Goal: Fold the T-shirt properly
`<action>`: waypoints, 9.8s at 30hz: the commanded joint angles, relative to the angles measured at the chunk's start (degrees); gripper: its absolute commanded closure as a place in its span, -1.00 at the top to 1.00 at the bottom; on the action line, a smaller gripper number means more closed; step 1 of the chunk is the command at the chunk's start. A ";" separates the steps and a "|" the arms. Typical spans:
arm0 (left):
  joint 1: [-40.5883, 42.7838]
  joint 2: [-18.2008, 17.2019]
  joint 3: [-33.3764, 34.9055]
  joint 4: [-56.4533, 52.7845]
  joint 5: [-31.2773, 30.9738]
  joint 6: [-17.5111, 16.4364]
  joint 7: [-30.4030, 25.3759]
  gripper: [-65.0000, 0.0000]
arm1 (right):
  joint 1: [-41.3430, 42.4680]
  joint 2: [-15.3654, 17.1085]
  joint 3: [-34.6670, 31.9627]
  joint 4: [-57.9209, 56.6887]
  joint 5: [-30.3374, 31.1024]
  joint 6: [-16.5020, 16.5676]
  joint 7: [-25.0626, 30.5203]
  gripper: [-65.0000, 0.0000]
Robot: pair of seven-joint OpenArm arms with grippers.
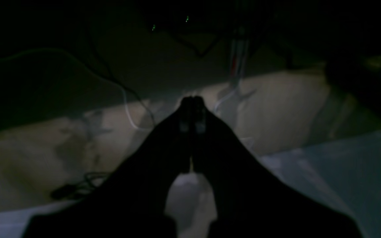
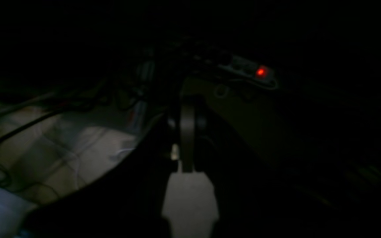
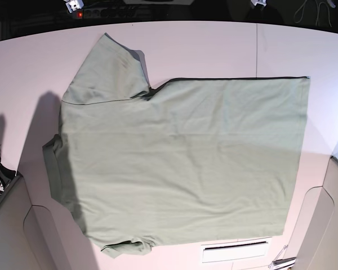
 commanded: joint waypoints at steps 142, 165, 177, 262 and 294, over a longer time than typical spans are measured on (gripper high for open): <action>-6.60 -6.12 -42.29 34.29 -74.04 -14.81 31.28 -1.00 | 35.36 -6.64 33.97 12.57 40.04 16.57 -47.41 -1.00; -14.91 -10.08 -44.85 28.94 -43.80 -13.92 15.45 -0.34 | 35.36 -6.64 33.97 12.57 39.80 16.57 -47.39 -1.00; -15.17 -9.57 -44.74 12.70 -49.03 -13.38 16.72 -0.34 | 35.36 -6.64 33.97 12.59 39.80 16.57 -47.39 -1.00; -18.49 -9.79 -33.18 14.80 -47.87 -8.50 38.10 -1.00 | 35.34 -6.64 33.97 12.57 39.82 16.57 -47.45 -1.00; -6.56 -10.88 -49.77 15.87 -70.58 -14.81 51.06 -1.00 | 18.08 -6.49 40.04 32.52 43.93 17.22 -60.35 -1.00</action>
